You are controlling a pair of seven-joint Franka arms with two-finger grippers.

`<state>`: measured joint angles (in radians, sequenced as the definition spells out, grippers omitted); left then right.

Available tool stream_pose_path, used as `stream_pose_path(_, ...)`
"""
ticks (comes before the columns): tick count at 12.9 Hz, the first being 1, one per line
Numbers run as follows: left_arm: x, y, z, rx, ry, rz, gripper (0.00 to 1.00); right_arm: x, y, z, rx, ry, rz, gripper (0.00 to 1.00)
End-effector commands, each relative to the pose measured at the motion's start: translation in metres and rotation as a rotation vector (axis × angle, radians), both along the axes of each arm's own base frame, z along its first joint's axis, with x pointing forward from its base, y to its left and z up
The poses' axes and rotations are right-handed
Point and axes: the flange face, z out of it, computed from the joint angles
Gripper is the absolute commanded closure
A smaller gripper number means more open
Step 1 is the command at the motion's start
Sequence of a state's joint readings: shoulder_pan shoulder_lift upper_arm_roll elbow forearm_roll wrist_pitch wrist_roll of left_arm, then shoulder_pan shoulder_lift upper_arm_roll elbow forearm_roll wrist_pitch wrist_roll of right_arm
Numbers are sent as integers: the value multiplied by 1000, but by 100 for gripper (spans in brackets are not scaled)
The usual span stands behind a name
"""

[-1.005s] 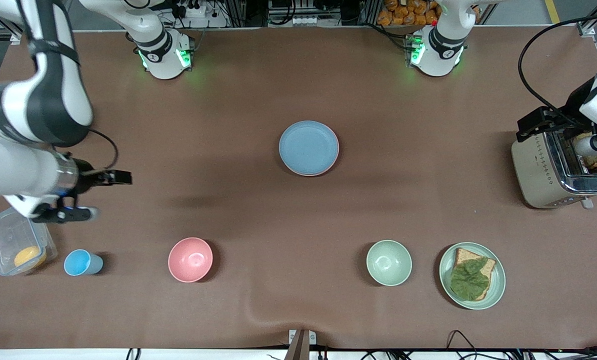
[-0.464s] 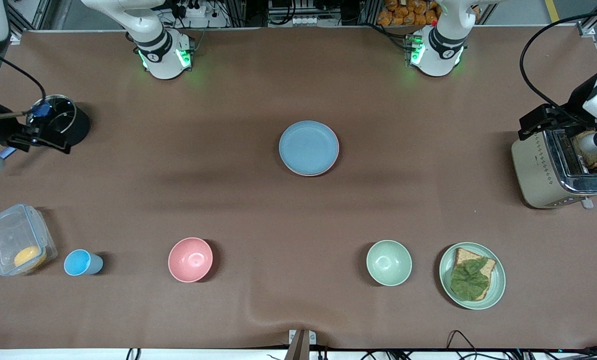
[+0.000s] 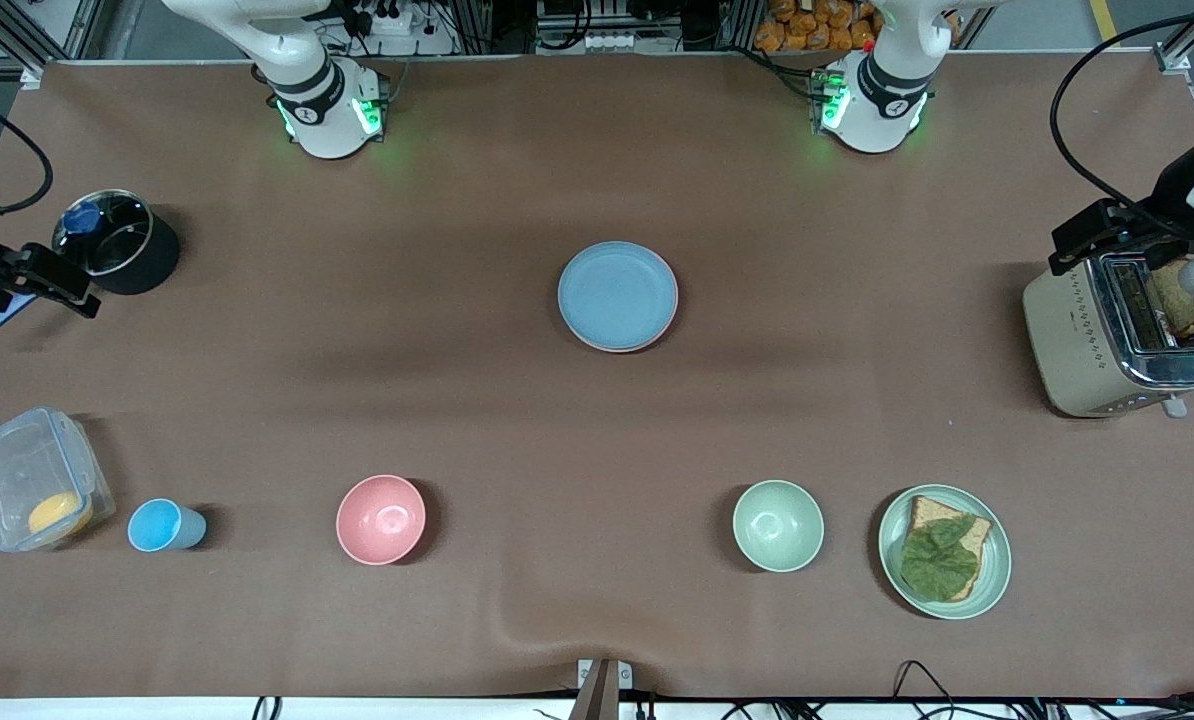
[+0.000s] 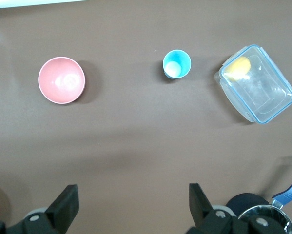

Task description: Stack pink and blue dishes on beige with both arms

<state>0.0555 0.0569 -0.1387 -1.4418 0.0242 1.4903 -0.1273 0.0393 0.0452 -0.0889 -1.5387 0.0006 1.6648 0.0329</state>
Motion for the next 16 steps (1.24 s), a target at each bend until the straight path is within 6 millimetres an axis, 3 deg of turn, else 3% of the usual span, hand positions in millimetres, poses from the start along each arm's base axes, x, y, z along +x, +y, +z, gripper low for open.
stream_pose_path(1,-7,5,7,-2,3,20,0,-2,-4,7,-8,-12,-19,0)
stream_pose_path(8,-7,3,6,-11,5,18,0,2,5,5,-21,-14,-3,0)
stream_pose_path(16,-6,18,5,-18,10,46,0,3,6,3,-16,-12,-2,0)
